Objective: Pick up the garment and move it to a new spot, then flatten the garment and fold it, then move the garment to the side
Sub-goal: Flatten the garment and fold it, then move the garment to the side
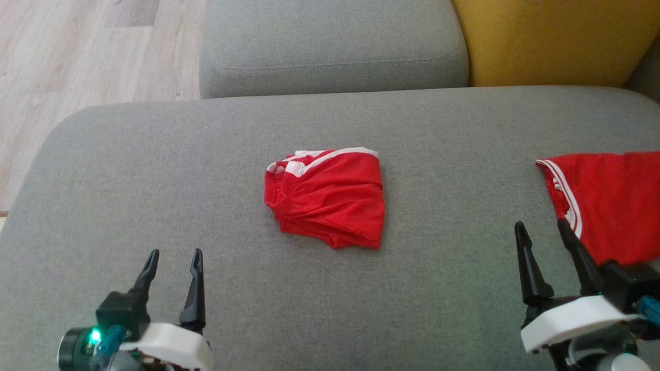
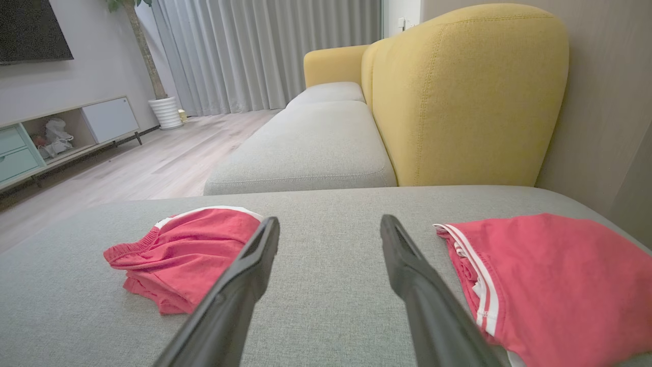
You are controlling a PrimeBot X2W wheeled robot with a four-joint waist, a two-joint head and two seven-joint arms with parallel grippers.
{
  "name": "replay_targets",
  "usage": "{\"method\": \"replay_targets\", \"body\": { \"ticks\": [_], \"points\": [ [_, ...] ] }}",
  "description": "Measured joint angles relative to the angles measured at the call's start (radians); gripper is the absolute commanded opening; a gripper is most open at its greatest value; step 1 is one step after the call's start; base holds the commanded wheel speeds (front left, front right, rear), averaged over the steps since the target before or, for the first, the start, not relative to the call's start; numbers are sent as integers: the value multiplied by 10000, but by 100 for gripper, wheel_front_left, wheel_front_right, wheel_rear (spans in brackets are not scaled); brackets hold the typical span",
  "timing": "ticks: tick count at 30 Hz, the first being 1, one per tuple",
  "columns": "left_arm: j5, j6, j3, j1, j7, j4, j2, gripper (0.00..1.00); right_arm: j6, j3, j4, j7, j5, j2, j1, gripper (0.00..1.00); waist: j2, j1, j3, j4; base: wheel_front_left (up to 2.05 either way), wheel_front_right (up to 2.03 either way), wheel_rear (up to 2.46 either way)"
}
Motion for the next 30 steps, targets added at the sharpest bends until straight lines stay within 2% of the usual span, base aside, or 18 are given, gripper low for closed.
{"method": "replay_targets", "body": {
  "ticks": [17,22,26,30],
  "points": [
    [0,96,-102,-7,-2,0,0,100,0,-123,54,2,6,0,-10,100,0,0,88,132,0,0,0],
    [0,90,-182,-231,-27,-8,-35,100,0,-253,217,105,4,0,-75,100,0,0,216,388,0,0,0],
    [-2,-10,-219,-755,-247,-6,-107,100,0,-259,775,217,-167,-13,-596,100,0,0,537,736,0,0,0],
    [-2,-190,-343,-1808,-568,125,-470,100,0,-144,2071,244,-307,-213,-1848,100,0,2,1032,1233,0,0,0]
  ]
}}
